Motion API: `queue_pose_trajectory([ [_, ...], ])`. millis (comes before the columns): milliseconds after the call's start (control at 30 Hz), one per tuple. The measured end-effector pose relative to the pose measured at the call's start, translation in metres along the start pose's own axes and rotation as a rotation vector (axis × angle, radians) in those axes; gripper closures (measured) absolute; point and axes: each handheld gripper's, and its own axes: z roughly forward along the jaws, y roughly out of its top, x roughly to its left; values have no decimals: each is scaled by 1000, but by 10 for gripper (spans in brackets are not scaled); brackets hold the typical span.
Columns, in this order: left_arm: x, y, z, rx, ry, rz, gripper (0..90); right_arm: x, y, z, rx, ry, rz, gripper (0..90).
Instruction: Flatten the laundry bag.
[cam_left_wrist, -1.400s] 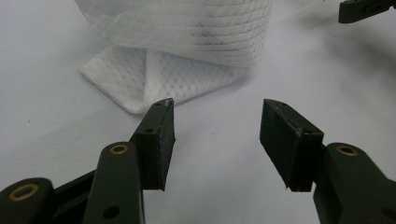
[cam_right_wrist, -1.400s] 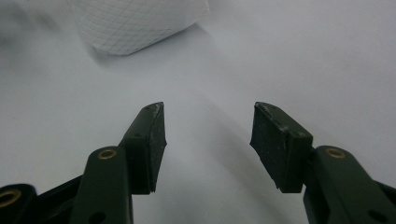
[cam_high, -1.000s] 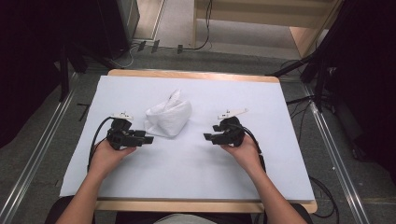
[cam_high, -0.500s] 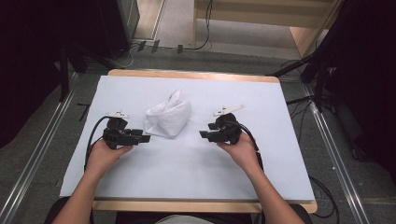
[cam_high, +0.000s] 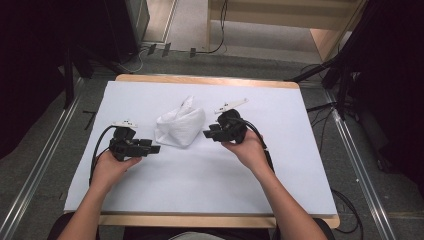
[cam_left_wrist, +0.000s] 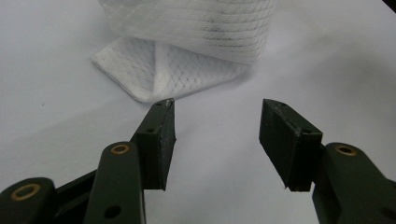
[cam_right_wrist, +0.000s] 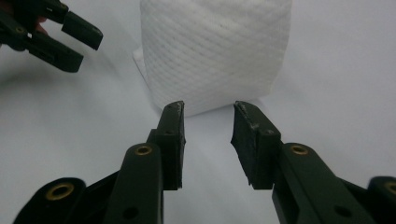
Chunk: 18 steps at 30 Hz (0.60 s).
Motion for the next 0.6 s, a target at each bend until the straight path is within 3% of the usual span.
queue_pose_trajectory([
  [600, 0, -16, -13, -16, 20, -29, 460, 14, 63, 14, -33, 53, -86, 614],
])
